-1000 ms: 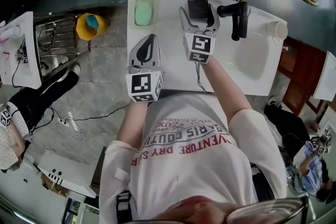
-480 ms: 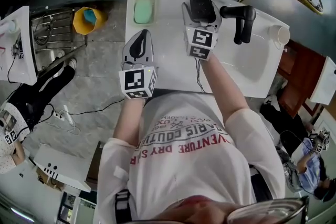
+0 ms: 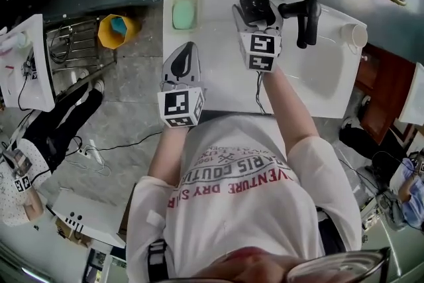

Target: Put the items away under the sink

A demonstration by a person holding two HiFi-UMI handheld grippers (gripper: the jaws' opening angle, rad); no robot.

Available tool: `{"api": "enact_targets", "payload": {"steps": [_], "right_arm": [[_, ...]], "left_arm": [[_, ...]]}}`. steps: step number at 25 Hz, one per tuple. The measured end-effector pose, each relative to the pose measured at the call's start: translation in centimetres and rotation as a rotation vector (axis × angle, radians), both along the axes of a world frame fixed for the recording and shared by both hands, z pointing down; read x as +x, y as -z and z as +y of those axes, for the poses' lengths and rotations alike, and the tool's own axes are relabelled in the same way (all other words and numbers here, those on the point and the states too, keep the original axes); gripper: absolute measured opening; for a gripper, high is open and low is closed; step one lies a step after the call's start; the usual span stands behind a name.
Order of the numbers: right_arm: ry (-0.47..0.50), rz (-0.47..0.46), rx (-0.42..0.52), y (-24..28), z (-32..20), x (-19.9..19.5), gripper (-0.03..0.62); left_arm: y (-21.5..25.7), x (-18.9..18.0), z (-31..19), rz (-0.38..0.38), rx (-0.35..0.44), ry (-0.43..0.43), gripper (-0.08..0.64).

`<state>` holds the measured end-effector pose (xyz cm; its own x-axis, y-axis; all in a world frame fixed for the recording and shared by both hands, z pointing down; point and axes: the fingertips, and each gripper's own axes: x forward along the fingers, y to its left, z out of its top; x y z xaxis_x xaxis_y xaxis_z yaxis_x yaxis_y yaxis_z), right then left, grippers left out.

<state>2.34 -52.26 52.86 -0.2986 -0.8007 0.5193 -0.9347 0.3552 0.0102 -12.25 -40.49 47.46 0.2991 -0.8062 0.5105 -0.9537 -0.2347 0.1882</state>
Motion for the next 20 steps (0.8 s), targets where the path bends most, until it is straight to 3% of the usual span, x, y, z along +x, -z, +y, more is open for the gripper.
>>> {"api": "enact_targets", "payload": {"steps": [4, 9, 14, 20], "right_arm": [[-0.013, -0.011, 0.008, 1.6, 1.4, 0.4, 0.374], [-0.032, -0.01, 0.038, 4.6, 4.6, 1.0, 0.374], [-0.045, -0.03, 0.08, 8.3, 8.9, 0.8, 0.374], [-0.08, -0.027, 0.131, 11.7, 15.6, 1.0, 0.374]], "left_arm": [[0.9, 0.1, 0.6, 0.0, 0.017, -0.029, 0.028], [3.8, 1.2, 2.1, -0.057, 0.108, -0.107, 0.028], [6.3, 1.4, 4.0, 0.043, 0.132, -0.118, 0.027], [8.4, 1.6, 7.9, 0.059, 0.178, -0.189, 0.027]]}}
